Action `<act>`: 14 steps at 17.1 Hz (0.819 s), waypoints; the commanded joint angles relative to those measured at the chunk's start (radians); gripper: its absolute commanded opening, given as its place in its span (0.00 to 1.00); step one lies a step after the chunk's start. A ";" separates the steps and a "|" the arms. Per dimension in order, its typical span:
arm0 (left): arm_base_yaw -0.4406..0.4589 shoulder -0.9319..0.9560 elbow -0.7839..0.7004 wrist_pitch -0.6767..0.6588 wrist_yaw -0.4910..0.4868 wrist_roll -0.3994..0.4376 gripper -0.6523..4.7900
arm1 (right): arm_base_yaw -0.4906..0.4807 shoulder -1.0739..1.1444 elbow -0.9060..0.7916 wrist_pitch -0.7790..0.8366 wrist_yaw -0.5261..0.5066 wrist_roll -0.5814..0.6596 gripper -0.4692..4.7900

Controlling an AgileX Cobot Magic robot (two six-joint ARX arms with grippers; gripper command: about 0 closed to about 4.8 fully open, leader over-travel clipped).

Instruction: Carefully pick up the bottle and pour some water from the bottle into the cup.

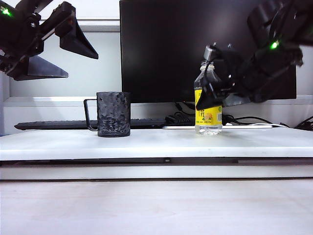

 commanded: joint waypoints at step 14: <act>0.000 -0.003 0.003 -0.061 0.026 0.005 1.00 | 0.003 0.083 0.014 0.254 0.027 0.114 0.72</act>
